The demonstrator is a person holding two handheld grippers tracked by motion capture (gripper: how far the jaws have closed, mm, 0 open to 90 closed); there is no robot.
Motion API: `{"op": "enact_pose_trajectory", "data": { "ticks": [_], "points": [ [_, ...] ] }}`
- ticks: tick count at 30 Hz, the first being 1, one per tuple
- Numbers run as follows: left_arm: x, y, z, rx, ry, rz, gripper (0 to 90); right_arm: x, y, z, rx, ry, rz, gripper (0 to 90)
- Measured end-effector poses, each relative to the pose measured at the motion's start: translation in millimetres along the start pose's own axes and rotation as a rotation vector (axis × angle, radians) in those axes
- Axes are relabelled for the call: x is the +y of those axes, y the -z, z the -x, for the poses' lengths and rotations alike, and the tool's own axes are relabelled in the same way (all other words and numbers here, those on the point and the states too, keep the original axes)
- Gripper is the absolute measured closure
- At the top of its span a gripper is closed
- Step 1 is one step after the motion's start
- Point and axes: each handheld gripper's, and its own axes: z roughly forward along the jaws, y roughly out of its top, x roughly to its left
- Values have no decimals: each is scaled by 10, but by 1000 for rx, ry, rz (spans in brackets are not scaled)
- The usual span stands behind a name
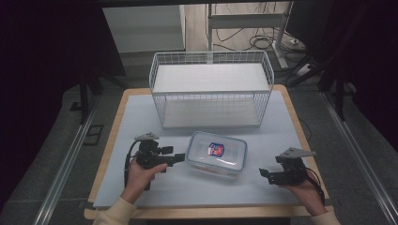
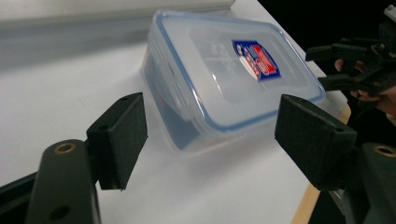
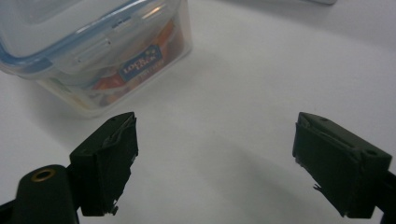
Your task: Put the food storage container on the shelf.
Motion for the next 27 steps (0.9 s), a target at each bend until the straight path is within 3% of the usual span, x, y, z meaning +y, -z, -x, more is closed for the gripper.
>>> {"op": "enact_pose_trajectory", "data": {
  "ticks": [4, 9, 14, 21, 27],
  "points": [
    [94, -103, -73, -10, 24, -9, 243, 8, 6, 0, 21, -18, 8, 143],
    [191, -315, -141, -42, 54, -39, 241, 4, 4, -10, 20, -6, 4, 145],
    [276, -476, -193, -61, 51, -80, 229, 1, -1, -8, 16, 6, 1, 147],
    [274, -666, -288, -114, 80, -148, 211, 5, -2, -11, 22, 9, 2, 147],
    [256, -746, -332, -173, 96, -193, 217, 28, 2, -29, 64, -12, 15, 147]
  ]
}}
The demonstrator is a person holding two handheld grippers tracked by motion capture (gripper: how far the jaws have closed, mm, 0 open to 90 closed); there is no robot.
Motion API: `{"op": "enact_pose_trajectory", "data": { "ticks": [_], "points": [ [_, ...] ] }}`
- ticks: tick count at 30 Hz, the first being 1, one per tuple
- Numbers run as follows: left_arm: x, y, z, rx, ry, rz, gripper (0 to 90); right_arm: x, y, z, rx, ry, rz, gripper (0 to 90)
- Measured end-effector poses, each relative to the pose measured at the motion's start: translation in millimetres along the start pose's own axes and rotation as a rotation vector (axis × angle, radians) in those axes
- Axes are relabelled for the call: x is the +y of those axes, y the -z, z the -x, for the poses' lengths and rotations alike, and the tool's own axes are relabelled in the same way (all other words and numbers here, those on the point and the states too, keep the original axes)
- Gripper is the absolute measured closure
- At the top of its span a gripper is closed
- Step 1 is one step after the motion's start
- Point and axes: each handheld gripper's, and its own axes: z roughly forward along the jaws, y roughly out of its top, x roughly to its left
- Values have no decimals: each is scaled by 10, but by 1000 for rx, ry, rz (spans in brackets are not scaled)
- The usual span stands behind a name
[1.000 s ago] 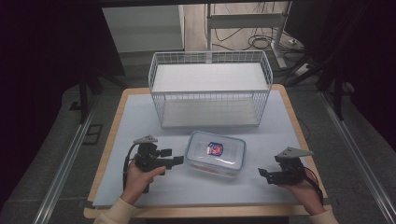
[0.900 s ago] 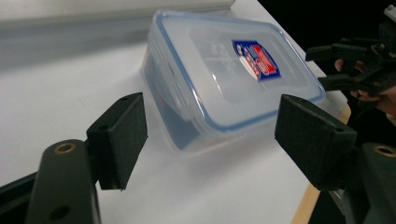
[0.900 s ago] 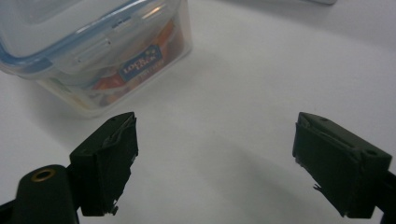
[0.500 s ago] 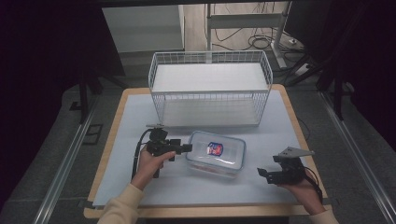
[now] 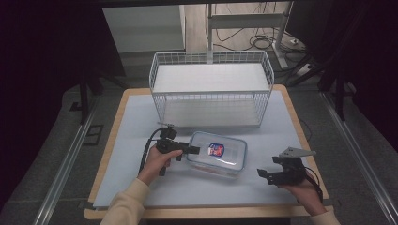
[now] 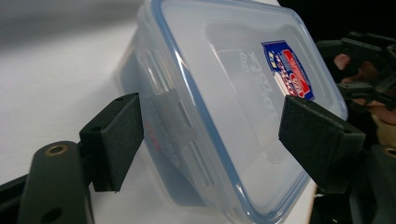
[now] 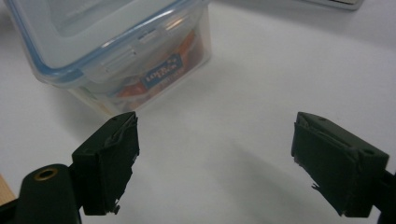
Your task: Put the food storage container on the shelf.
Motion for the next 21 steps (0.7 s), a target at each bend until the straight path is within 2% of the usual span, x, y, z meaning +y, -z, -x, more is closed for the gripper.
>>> {"op": "enact_pose_trajectory", "data": {
  "ticks": [7, 11, 14, 17, 21],
  "points": [
    [7, -7, -55, -35, 33, -1, 260, 16, -13, -30, 16, 4, -1, 147],
    [9, -3, -62, -38, 45, 1, 274, 57, -14, -51, 45, -13, 7, 147],
    [4, 1, -77, -45, 50, 6, 284, 112, -12, -89, 100, -37, 24, 146],
    [-2, 2, -89, -51, 58, 14, 295, 190, -30, -131, 169, -89, 40, 144],
    [-5, 4, -94, -54, 60, 16, 298, 293, -134, -182, 222, -152, 21, 138]
  ]
}}
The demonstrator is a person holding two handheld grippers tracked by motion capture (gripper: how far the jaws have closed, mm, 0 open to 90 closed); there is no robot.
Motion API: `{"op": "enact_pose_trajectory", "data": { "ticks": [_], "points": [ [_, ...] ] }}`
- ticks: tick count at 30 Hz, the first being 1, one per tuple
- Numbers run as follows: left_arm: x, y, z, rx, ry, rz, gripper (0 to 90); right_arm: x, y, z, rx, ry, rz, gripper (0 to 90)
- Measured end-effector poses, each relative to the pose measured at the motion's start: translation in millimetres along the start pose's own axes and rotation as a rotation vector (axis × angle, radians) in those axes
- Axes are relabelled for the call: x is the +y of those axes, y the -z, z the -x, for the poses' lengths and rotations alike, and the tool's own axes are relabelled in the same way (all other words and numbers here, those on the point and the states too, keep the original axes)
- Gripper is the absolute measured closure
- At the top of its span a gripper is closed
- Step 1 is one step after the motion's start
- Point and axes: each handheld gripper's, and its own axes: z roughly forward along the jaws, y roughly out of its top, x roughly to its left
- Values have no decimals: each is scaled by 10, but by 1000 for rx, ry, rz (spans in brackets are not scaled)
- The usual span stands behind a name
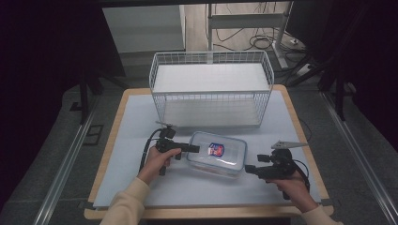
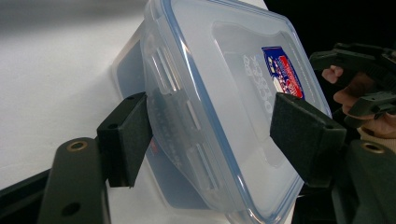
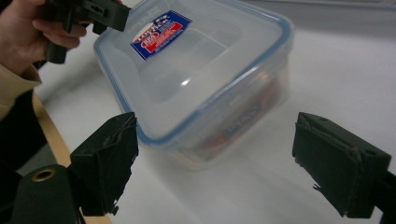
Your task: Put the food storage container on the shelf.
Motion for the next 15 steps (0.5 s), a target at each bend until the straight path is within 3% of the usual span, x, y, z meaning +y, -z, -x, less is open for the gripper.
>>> {"op": "enact_pose_trajectory", "data": {
  "ticks": [7, 15],
  "points": [
    [-5, 1, -9, -5, 1, 4, 302, 99, -266, 36, 26, -110, -34, 136],
    [-11, 0, -11, -6, 2, 10, 304, 143, -433, 67, 42, -197, -62, 136]
  ]
}}
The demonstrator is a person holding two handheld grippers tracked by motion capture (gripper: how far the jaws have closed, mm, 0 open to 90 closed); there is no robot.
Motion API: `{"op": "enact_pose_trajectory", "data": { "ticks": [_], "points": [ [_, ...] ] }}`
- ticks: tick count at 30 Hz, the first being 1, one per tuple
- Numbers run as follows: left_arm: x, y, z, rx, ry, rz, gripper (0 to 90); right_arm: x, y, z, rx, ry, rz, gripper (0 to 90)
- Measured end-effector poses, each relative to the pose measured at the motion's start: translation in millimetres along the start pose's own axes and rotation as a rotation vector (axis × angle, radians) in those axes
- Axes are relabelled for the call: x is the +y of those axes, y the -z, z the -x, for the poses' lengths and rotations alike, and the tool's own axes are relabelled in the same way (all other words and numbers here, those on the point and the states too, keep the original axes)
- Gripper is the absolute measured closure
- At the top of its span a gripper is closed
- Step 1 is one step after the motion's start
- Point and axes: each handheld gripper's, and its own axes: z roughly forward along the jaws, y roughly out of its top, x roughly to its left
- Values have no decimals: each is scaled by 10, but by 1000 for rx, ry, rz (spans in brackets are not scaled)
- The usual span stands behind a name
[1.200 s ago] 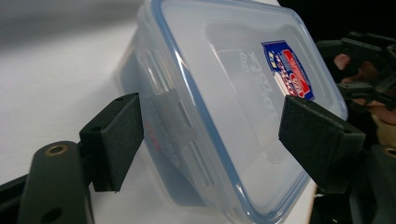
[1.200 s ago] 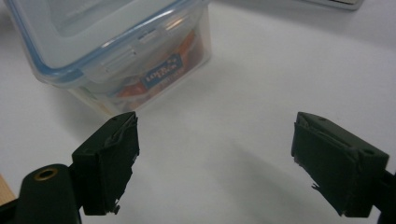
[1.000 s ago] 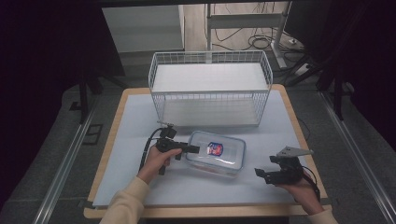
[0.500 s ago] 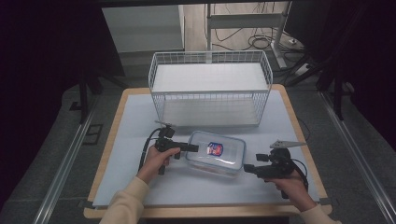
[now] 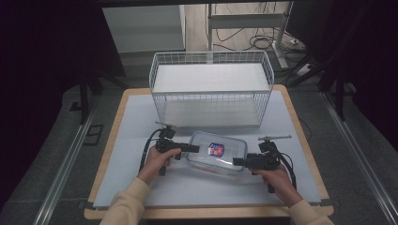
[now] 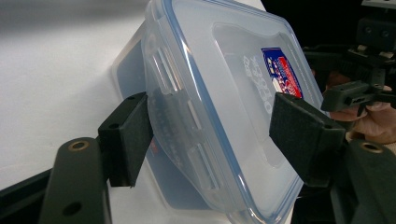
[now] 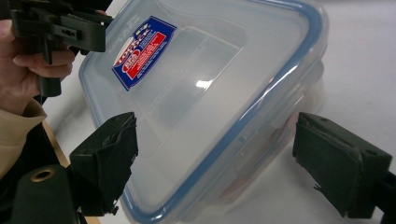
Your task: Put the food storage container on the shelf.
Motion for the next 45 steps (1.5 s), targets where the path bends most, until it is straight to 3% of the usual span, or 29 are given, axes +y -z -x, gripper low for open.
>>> {"op": "enact_pose_trajectory", "data": {
  "ticks": [9, 16, 22, 30, 45],
  "points": [
    [-5, -6, 1, -2, 6, 9, 305, 16, -38, 57, 34, -82, -13, 155],
    [-10, -7, 3, 0, 7, 13, 306, 6, -16, 47, 34, -103, -14, 195],
    [-19, -3, 8, 1, 9, 17, 308, 6, 59, 63, 39, -100, 7, 310],
    [-33, 19, 27, 3, -5, 19, 320, -10, 103, 120, 75, -131, 22, 389],
    [-155, 153, 37, -35, -43, 54, 406, -74, 169, 42, 76, -62, 64, 454]
  ]
}}
